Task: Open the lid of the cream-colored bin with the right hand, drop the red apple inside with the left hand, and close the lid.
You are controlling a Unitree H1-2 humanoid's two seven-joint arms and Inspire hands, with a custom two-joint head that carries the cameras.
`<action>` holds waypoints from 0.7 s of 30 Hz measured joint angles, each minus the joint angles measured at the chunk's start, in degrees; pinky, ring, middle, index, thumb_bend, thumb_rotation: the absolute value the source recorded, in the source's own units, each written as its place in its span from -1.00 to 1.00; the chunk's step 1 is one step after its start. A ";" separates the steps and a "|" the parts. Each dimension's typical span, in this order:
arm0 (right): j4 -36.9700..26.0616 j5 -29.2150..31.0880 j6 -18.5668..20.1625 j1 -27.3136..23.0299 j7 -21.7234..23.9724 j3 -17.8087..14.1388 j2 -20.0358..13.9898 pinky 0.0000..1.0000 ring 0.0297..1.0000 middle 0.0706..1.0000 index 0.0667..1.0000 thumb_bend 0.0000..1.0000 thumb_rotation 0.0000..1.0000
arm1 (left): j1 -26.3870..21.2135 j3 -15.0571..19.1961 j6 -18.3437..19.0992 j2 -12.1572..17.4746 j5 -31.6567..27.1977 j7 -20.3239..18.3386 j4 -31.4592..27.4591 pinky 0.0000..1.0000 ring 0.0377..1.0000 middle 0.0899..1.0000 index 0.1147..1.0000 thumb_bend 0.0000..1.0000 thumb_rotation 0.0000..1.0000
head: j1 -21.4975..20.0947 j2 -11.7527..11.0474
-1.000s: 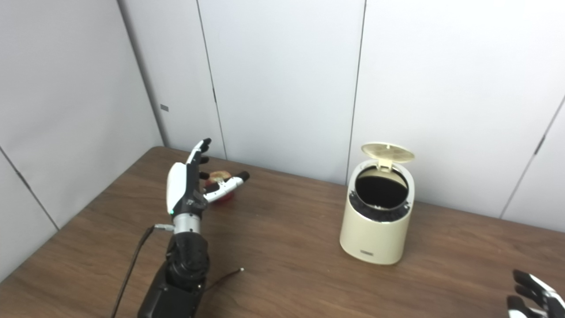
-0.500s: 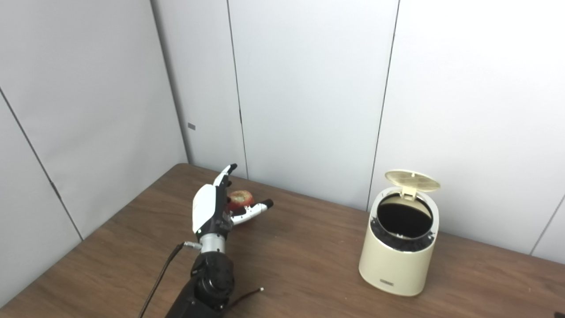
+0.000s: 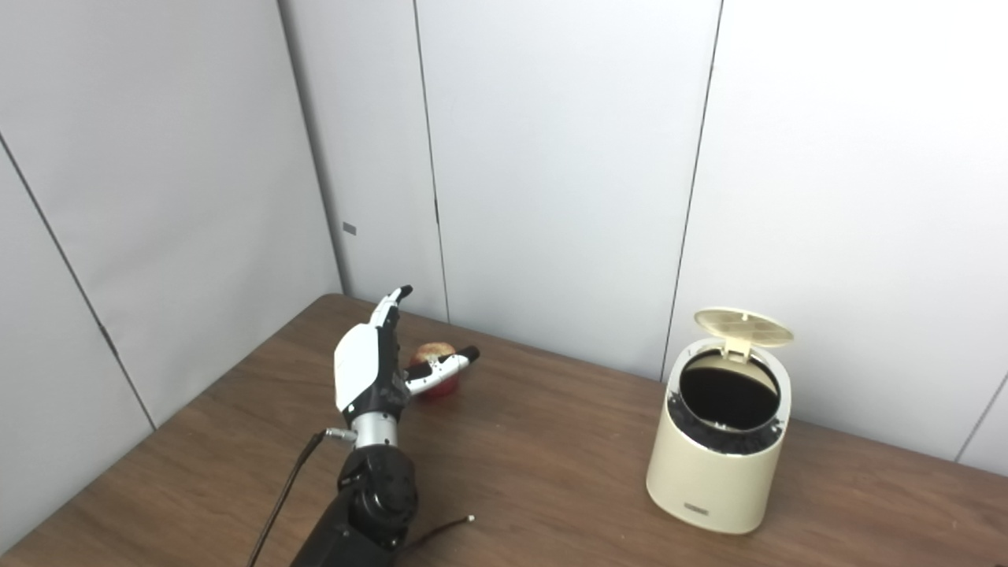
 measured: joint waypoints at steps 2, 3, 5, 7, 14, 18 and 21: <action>0.02 -0.01 -0.01 -0.01 0.00 0.00 0.00 -0.09 0.35 0.43 0.38 -0.09 0.74 | -0.10 0.10 0.38 0.00 0.10 0.53 -0.02 0.40 0.72 0.85 0.82 1.00 -0.12 | -0.09 0.18; 0.05 -0.01 -0.06 -0.04 0.00 0.01 0.00 -0.10 0.34 0.42 0.38 -0.07 0.75 | -0.13 0.14 1.01 0.00 0.11 0.56 -0.06 0.41 0.73 0.85 0.83 1.00 -0.12 | -0.09 0.18; 0.13 -0.01 -0.10 -0.07 -0.01 0.01 -0.02 -0.12 0.33 0.41 0.37 -0.01 0.77 | -0.12 0.17 2.00 0.00 0.11 0.51 -0.14 0.43 0.73 0.84 0.83 1.00 -0.11 | -0.09 0.35; 0.16 0.00 -0.10 -0.10 0.00 -0.01 -0.03 -0.14 0.31 0.40 0.36 0.04 0.78 | -0.12 0.10 3.07 0.05 0.14 0.44 -0.20 0.43 0.72 0.82 0.81 1.00 -0.11 | -0.53 0.35; -0.13 0.29 -0.07 0.05 0.20 -0.06 -0.01 -0.21 0.23 0.33 0.29 0.13 0.78 | -0.33 -1.65 4.95 2.36 0.19 -2.31 0.10 0.32 0.62 0.74 0.79 1.00 -0.08 | -1.58 1.05; -0.08 0.28 -0.08 0.09 0.25 -0.10 -0.04 -0.19 0.27 0.36 0.30 0.13 0.80 | -1.40 -2.44 8.21 3.80 0.01 -6.66 0.12 0.29 0.61 0.73 0.78 1.00 -0.10 | -1.67 1.23; -0.07 0.20 -0.12 0.10 0.25 -0.07 -0.06 -0.19 0.27 0.36 0.30 0.20 0.84 | -3.05 -2.75 8.54 4.66 -0.12 -8.56 0.96 0.27 0.61 0.74 0.76 1.00 -0.12 | -1.84 1.41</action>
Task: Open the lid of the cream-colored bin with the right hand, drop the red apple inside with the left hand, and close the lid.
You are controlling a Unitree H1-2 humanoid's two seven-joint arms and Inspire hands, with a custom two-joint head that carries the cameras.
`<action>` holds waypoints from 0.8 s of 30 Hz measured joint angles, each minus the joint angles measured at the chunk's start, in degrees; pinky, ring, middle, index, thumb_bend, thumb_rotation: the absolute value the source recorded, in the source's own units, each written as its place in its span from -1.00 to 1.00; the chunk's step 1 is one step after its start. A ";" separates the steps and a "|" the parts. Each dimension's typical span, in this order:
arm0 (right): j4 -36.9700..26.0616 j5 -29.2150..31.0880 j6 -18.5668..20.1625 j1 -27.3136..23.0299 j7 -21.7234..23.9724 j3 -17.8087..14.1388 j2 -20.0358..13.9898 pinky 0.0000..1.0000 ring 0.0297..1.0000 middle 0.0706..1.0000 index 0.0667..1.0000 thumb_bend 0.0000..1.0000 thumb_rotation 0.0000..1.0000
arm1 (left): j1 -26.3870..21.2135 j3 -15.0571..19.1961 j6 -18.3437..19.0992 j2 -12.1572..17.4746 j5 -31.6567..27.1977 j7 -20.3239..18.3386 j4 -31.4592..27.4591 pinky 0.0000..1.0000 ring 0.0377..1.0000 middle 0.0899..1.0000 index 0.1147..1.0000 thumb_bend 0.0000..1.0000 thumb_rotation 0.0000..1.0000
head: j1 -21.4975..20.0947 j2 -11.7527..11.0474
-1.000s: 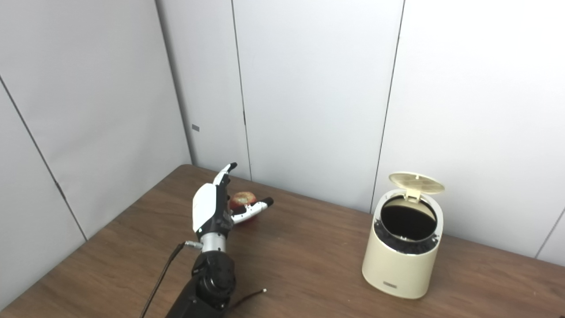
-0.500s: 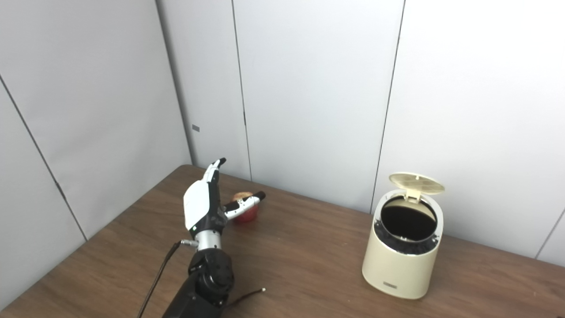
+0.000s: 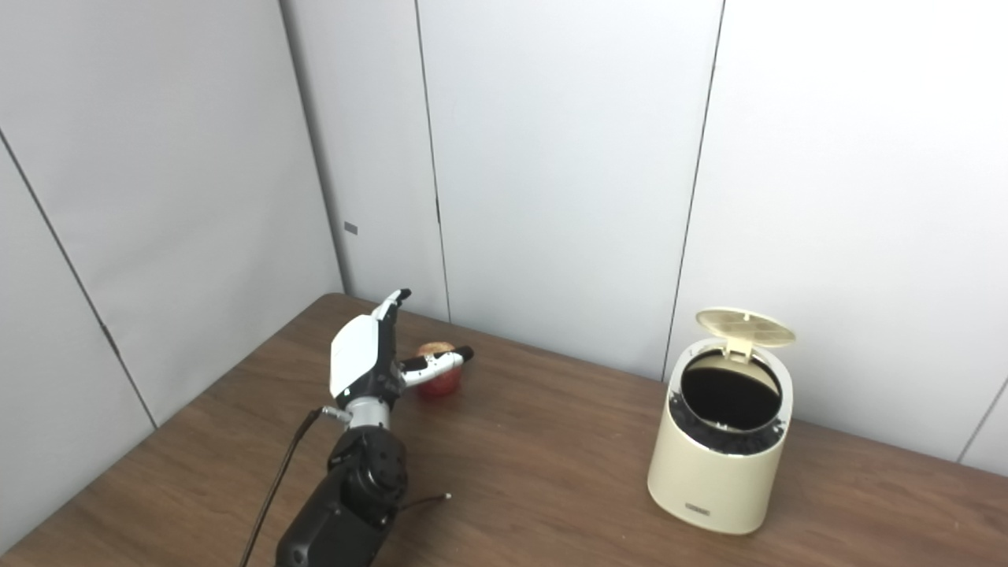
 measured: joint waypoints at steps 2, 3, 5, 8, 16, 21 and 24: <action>0.01 0.01 -0.06 -0.05 0.00 0.05 0.01 -0.20 0.26 0.36 0.29 0.25 0.84 | -1.53 -0.54 0.67 0.74 0.00 -0.99 1.85 0.26 0.62 0.75 0.76 1.00 -0.08 | 0.09 0.00; 0.00 0.01 -0.10 -0.05 0.00 0.06 0.02 -0.20 0.25 0.36 0.29 0.26 0.85 | -2.08 -0.76 1.17 1.09 0.00 -1.72 2.46 0.26 0.62 0.74 0.76 1.00 -0.10 | 0.00 0.09; -0.07 -0.03 -0.09 -0.02 0.01 0.11 0.01 -0.21 0.25 0.36 0.29 0.28 0.86 | -3.03 -1.02 1.47 1.70 -0.02 -2.53 3.64 0.22 0.59 0.73 0.74 1.00 -0.11 | -0.26 0.09; -0.25 -0.27 -0.08 0.08 0.01 0.10 0.01 -0.22 0.25 0.36 0.29 0.31 0.87 | -3.73 -1.60 1.52 2.30 -0.02 -3.08 4.84 0.23 0.60 0.73 0.73 1.00 -0.13 | -0.35 0.18; -0.72 -0.78 -0.04 0.39 0.08 0.11 0.06 -0.22 0.25 0.37 0.30 0.38 0.88 | -4.16 -3.15 1.59 3.49 -1.10 -6.44 6.12 -0.03 0.28 0.46 0.71 1.00 -0.15 | -0.88 0.62; -1.40 -0.89 0.01 0.92 0.11 0.11 0.20 -0.23 0.24 0.37 0.29 0.43 0.89 | -4.15 -5.01 2.32 4.12 -1.07 -8.79 6.11 0.11 0.43 0.54 0.70 1.00 -0.15 | -1.05 1.05; -1.49 -0.88 0.01 1.00 0.16 0.10 0.20 -0.24 0.24 0.36 0.29 0.47 0.90 | -4.13 -5.95 4.03 4.25 -0.84 -9.67 5.99 0.23 0.54 0.61 0.69 1.00 -0.17 | -1.23 1.41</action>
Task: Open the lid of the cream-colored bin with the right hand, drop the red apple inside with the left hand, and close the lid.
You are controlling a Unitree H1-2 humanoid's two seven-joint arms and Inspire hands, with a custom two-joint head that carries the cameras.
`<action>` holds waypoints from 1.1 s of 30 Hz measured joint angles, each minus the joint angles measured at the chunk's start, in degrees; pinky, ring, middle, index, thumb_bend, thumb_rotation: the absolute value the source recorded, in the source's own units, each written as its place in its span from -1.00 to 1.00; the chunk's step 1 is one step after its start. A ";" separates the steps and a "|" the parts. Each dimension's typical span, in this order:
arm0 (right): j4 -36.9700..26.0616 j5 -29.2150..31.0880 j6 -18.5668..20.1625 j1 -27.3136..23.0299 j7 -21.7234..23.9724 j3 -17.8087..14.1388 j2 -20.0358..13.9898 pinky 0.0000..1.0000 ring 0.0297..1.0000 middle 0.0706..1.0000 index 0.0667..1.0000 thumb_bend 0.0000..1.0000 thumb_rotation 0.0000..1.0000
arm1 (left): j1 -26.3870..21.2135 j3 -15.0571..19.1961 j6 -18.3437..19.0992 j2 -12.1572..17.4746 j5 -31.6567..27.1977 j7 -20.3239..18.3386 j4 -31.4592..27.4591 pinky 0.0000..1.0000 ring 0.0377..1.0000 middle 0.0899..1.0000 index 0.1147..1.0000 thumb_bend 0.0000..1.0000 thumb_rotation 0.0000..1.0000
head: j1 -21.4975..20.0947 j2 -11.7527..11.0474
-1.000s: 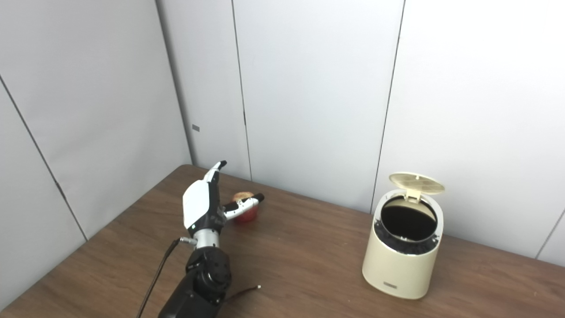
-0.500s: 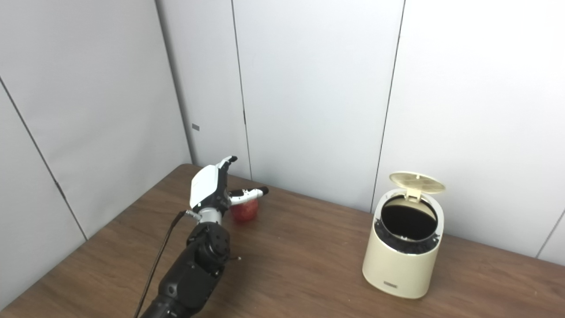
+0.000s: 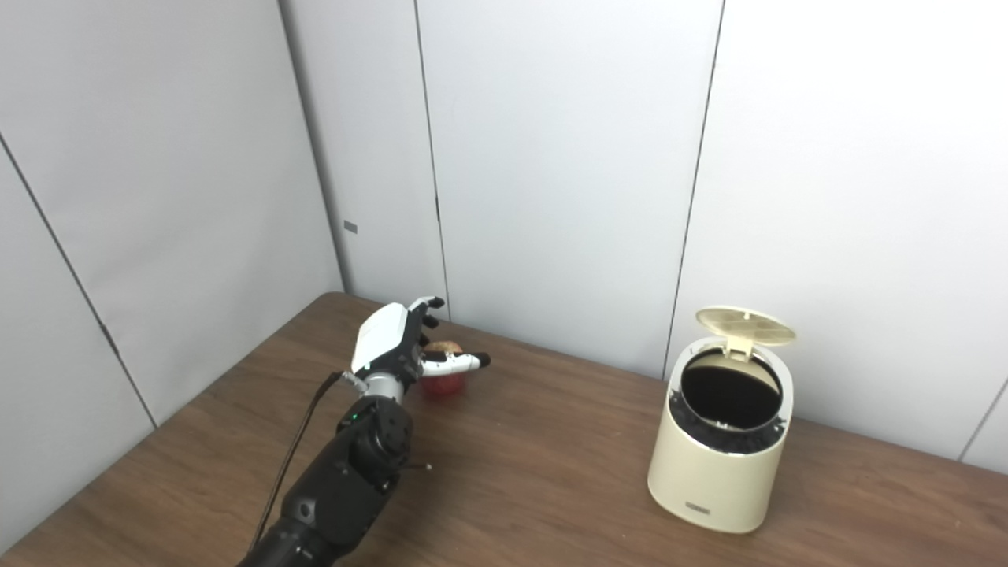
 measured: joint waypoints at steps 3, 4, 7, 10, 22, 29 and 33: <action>-0.22 0.01 0.10 0.18 0.11 -0.02 0.02 -0.25 0.23 0.36 0.29 0.49 0.89 | 0.15 -0.82 1.51 0.55 -0.01 -2.26 -0.83 0.24 0.55 0.63 0.66 1.00 -0.19 | 0.00 0.18; -0.30 0.03 0.16 0.25 0.14 -0.03 0.05 -0.26 0.22 0.35 0.29 0.50 0.89 | 0.15 -0.97 2.02 0.78 0.02 -3.00 -1.06 0.26 0.57 0.64 0.67 1.00 -0.19 | 0.00 0.26; -0.59 0.04 0.28 0.55 0.17 -0.06 0.08 -0.25 0.24 0.37 0.31 0.51 0.91 | 0.17 -0.82 2.69 1.24 1.78 -6.65 -1.39 0.26 0.55 0.63 0.66 1.00 -0.28 | 0.00 0.53; -0.61 0.08 0.27 0.61 0.18 -0.06 0.07 -0.23 0.26 0.37 0.31 0.51 0.89 | 0.34 -0.10 2.98 1.14 6.40 -10.79 -1.45 0.19 0.47 0.56 0.67 1.00 -0.40 | -0.09 0.88; -0.77 1.35 0.27 0.84 0.41 -0.23 0.10 -0.20 0.25 0.36 0.30 0.54 0.85 | 0.39 1.94 3.01 0.22 29.43 -23.88 -1.45 0.03 0.21 0.31 0.39 1.00 -0.82 | -0.53 1.50; -1.35 2.33 0.27 1.22 0.48 -0.32 0.54 -0.19 0.26 0.37 0.29 0.51 0.80 | 0.05 1.36 2.83 -0.14 29.49 -21.48 -1.02 -0.37 -0.22 -0.01 0.27 0.80 -1.00 | -0.70 1.76; -1.87 2.49 0.42 1.56 0.62 -0.33 0.95 -0.17 0.29 0.39 0.31 0.48 0.80 | -0.02 0.74 2.15 -0.13 25.54 -16.74 0.12 -0.44 -0.30 -0.06 0.33 0.78 -1.00 | -0.97 1.76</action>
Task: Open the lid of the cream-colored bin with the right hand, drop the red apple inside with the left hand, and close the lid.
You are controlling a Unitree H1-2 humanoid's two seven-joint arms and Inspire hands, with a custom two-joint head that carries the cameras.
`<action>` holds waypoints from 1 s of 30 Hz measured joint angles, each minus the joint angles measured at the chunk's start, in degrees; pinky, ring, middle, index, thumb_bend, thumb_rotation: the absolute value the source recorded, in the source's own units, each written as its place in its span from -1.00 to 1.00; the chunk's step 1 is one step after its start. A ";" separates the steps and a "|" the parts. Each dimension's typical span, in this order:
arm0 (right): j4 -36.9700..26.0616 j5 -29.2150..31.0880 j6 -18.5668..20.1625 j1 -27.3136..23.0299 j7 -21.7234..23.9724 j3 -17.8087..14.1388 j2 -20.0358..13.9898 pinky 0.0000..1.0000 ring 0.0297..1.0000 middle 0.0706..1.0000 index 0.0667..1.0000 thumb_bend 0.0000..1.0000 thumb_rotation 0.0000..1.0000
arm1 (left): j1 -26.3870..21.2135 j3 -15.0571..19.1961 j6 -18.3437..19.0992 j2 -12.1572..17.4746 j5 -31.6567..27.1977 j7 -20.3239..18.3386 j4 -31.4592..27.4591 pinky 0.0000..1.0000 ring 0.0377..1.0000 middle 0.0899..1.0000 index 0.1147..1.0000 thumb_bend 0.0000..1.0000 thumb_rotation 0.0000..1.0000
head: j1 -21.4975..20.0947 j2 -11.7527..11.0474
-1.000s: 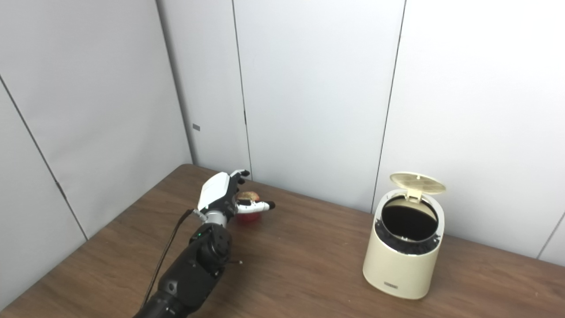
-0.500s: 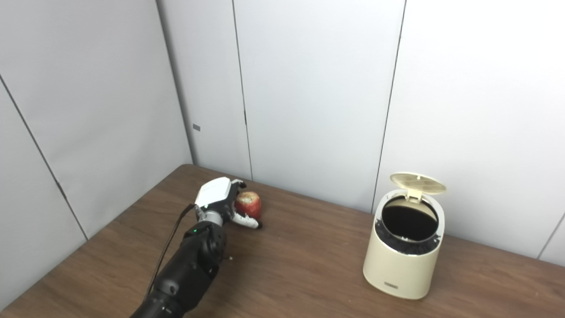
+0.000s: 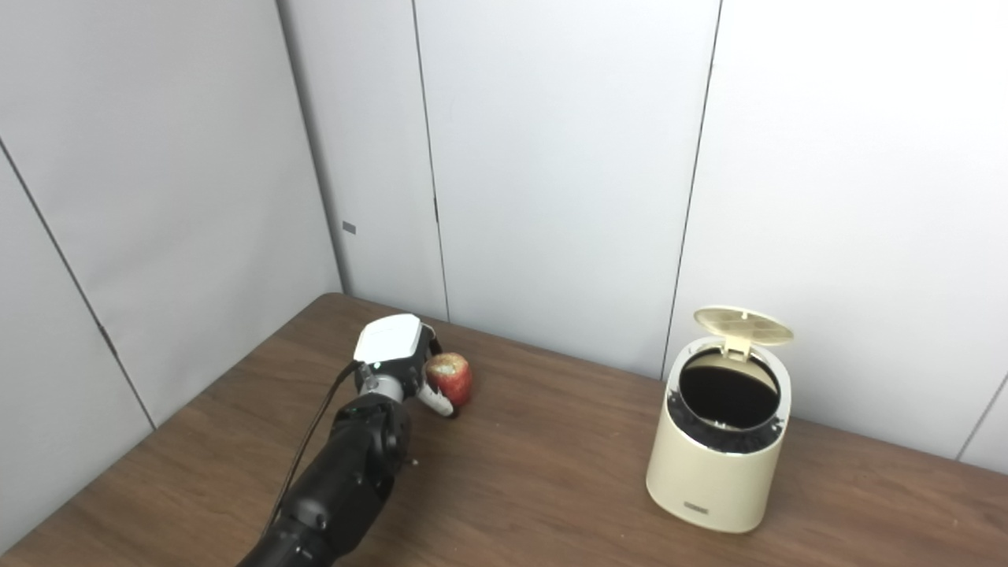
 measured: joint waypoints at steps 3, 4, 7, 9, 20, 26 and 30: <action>-0.04 0.00 -0.01 0.04 0.01 -0.03 0.07 -0.16 0.28 0.38 0.31 0.48 0.79 | 0.00 -0.15 -0.32 0.03 -2.67 3.69 1.17 -0.47 -0.35 -0.11 0.32 0.80 -1.00 | 0.00 0.00; -0.05 0.04 -0.01 0.06 0.03 -0.07 0.08 -0.16 0.29 0.38 0.31 0.49 0.79 | -0.01 -0.38 -0.41 0.09 -3.47 4.79 1.56 -0.47 -0.34 -0.13 0.27 0.81 -1.00 | -0.09 0.17; -0.22 0.25 0.05 0.16 0.22 -0.11 0.15 -0.15 0.31 0.40 0.32 0.47 0.77 | -0.31 -1.12 -0.56 0.38 -5.18 7.16 3.00 -0.42 -0.27 -0.07 0.21 0.86 -1.00 | -0.26 0.35; -0.37 0.34 0.28 0.26 0.42 -0.12 0.25 -0.15 0.30 0.40 0.32 0.46 0.76 | -0.47 -1.76 -0.54 0.76 -6.51 7.25 3.02 -0.38 -0.21 0.01 0.33 0.87 -1.00 | -0.35 0.44; -0.96 -0.27 1.88 0.55 0.52 -0.07 0.92 -0.14 0.31 0.40 0.33 0.41 0.75 | -0.72 -5.27 -3.39 1.75 -8.94 13.42 5.19 -0.54 -0.44 -0.29 -0.13 0.06 -1.00 | -0.79 0.35; -1.04 -0.36 1.91 0.54 0.50 -0.09 1.08 -0.14 0.30 0.39 0.32 0.42 0.75 | -0.68 -6.50 -4.12 2.09 -9.35 13.55 5.27 -0.54 -0.44 -0.18 -0.17 0.05 -1.00 | -1.06 0.26; -1.07 -0.32 1.91 0.54 0.49 -0.11 1.24 -0.13 0.31 0.39 0.33 0.40 0.75 | -0.68 -7.19 -3.00 2.90 -9.35 12.72 5.14 -0.55 -0.46 -0.20 -0.16 0.05 -1.00 | -1.14 0.26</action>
